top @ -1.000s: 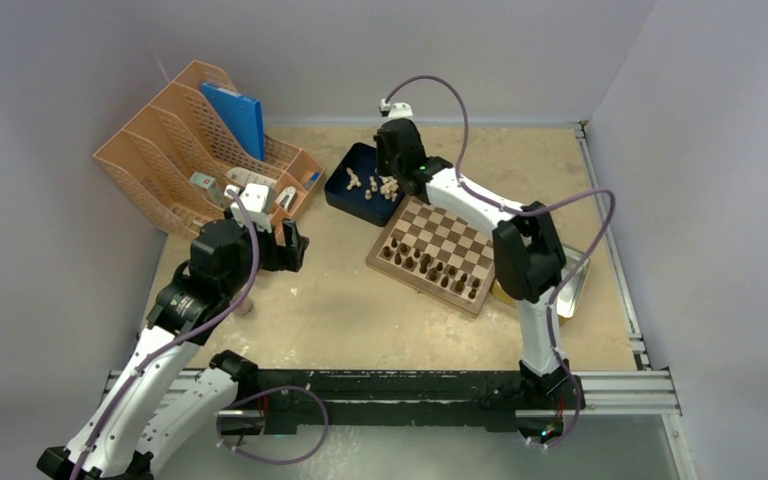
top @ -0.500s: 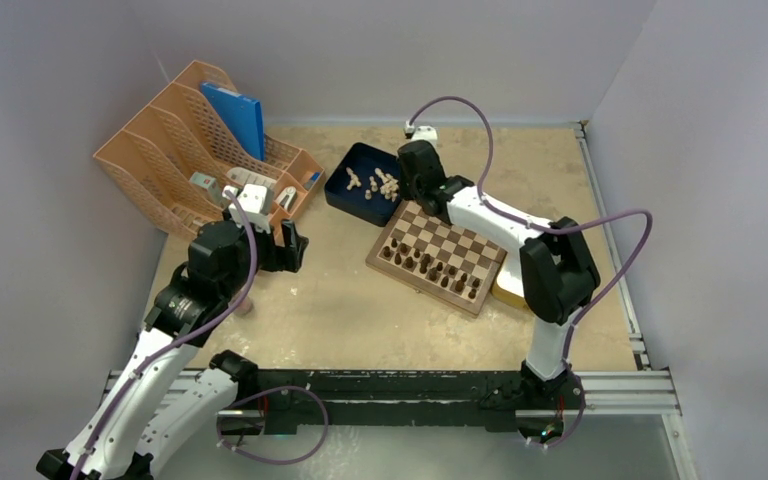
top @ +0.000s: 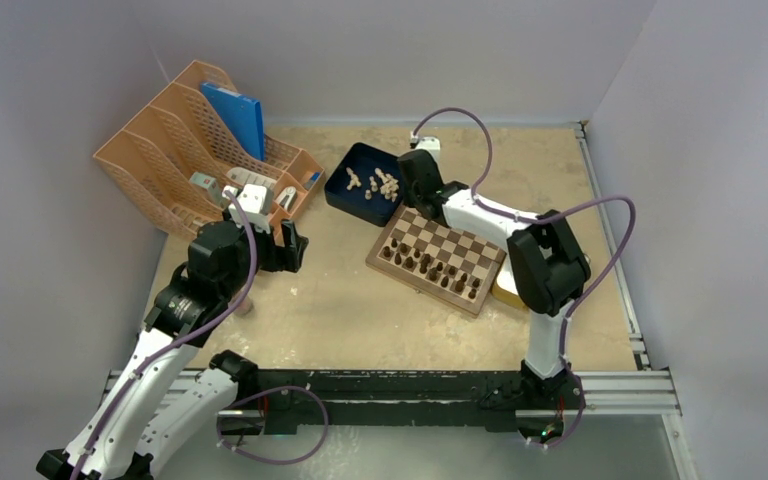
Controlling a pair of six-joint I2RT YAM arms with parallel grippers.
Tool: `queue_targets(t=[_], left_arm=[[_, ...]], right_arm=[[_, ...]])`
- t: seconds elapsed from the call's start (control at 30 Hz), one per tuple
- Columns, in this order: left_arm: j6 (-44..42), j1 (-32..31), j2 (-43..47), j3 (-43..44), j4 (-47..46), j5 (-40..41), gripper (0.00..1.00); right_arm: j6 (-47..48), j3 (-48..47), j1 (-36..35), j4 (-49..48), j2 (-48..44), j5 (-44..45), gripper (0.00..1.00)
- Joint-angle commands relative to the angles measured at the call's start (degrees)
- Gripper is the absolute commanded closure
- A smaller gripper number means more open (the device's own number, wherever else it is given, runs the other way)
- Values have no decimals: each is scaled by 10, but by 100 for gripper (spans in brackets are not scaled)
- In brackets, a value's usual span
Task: Set up the chess pieces on the board
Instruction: Place the chess piece on the chessboard.
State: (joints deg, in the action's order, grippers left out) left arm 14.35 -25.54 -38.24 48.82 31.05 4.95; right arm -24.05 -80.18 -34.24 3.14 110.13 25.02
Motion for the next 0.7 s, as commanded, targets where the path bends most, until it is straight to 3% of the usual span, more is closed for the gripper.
queue_targets(t=[0.0, 0.67], left_arm=[[2, 1, 4, -1, -11, 7, 22], [2, 1, 3, -1, -11, 6, 22]], right_arm=[[-19, 13, 17, -29, 8, 22, 86], [-21, 19, 32, -68, 36, -2, 84]])
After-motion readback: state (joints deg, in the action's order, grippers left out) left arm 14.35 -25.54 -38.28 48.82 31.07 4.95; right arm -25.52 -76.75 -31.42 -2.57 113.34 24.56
